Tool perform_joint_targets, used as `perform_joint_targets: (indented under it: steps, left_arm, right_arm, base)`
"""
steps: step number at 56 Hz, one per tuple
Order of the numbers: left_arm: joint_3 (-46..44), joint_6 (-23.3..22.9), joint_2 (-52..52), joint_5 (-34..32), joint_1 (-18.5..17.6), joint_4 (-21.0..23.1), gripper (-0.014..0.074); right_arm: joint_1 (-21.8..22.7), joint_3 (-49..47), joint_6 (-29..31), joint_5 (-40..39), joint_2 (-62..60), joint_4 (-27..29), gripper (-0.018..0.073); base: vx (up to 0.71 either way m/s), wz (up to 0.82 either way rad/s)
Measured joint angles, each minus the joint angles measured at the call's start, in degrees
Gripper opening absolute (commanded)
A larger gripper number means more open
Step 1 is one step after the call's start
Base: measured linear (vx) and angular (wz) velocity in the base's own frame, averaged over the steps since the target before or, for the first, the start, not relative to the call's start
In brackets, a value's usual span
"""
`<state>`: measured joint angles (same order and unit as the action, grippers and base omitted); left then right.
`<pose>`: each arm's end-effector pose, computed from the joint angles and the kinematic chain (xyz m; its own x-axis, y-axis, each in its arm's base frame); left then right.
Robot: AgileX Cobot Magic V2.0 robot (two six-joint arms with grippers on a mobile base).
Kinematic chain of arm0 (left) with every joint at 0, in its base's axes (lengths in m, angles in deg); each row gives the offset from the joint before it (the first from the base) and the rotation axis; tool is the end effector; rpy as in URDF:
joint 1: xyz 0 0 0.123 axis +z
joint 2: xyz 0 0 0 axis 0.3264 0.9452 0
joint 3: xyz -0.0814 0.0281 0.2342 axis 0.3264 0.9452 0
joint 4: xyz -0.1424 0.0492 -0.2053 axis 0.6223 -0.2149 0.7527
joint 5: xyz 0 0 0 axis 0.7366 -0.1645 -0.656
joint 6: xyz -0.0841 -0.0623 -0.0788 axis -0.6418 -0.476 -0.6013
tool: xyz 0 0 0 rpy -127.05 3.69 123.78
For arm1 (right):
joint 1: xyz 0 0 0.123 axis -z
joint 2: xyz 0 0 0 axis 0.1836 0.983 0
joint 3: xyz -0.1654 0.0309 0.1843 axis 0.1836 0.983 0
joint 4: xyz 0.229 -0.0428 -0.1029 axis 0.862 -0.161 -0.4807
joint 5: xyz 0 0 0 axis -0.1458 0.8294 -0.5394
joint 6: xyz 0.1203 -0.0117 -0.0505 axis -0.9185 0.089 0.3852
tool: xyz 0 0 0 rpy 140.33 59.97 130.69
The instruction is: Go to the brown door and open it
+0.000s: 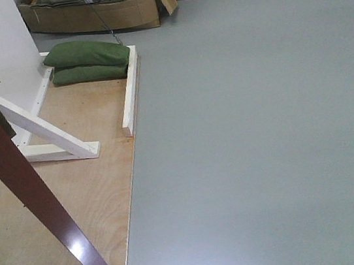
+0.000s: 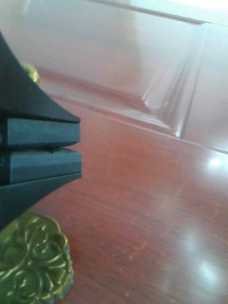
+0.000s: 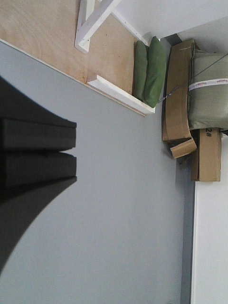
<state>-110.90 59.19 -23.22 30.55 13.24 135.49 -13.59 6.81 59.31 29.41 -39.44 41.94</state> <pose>0.2093 -0.0022 0.3614 0.1756 -0.3719 -0.9115 0.0216 0.9271 -0.3741 0.1289 0.0101 0.1571 -0.3071 -0.0089 -0.9516 -0.0747 0.9971 0.0147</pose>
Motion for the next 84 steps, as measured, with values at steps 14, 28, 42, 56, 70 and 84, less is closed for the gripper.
perform_joint_targets:
  steps: [14,28,42,56,70,84]
  left_arm:
    - [-3.9,0.2,3.8,0.0,-1.8,-1.0,-0.0006]
    - [-4.8,0.6,4.4,0.6,-2.4,-1.5,-0.0006]
    - [-5.0,1.6,4.4,-1.1,-6.0,-3.5,-0.0006]
    - [-5.2,4.4,4.4,-0.3,-9.1,-3.9,-0.0006]
    - [-5.2,7.1,5.3,1.6,-10.2,-4.3,-0.0006]
    - [-5.2,7.5,7.3,-0.6,-10.2,-4.3,-0.0006]
  right_arm:
    - [0.0,0.0,0.0,0.0,0.0,0.0,0.0]
    - [0.0,0.0,0.0,0.0,0.0,0.0,0.0]
    - [0.0,0.0,0.0,0.0,0.0,0.0,0.0]
    - [0.0,0.0,0.0,0.0,0.0,0.0,0.0]
    - [0.0,0.0,0.0,0.0,0.0,0.0,0.0]
    - [0.0,0.0,0.0,0.0,0.0,0.0,0.0]
  base:
    - [0.0,0.0]
    - [0.0,0.0]
    - [0.0,0.0]
    - [0.0,0.0]
    - [0.0,0.0]
    - [0.0,0.0]
